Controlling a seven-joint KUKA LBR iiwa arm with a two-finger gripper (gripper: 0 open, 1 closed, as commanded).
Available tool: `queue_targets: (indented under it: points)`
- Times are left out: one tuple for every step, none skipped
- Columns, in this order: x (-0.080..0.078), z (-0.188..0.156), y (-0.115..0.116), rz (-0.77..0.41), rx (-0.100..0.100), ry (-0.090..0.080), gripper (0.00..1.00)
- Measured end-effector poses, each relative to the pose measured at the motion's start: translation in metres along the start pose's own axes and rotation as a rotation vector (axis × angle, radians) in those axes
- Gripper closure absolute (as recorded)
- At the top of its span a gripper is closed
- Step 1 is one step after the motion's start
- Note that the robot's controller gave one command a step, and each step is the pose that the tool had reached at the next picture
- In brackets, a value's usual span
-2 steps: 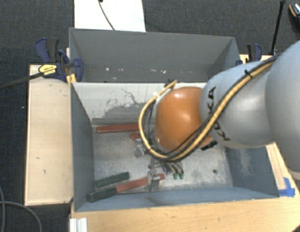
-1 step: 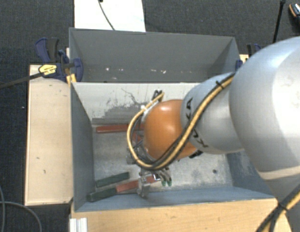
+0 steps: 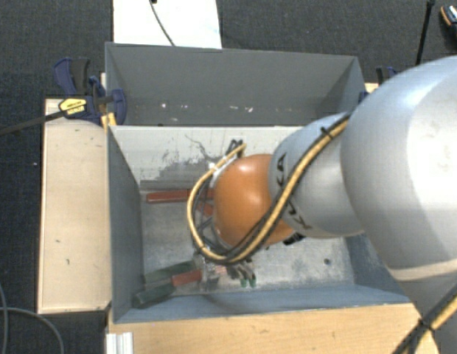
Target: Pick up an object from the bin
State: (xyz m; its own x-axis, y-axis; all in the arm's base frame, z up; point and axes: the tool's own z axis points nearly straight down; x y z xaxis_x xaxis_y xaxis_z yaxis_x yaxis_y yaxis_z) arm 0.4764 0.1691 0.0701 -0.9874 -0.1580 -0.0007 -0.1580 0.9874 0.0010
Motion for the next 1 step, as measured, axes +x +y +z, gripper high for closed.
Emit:
queue_targets:
  points:
    - [0.0000,0.0000,0.0000,0.000,0.000,0.000,1.00]
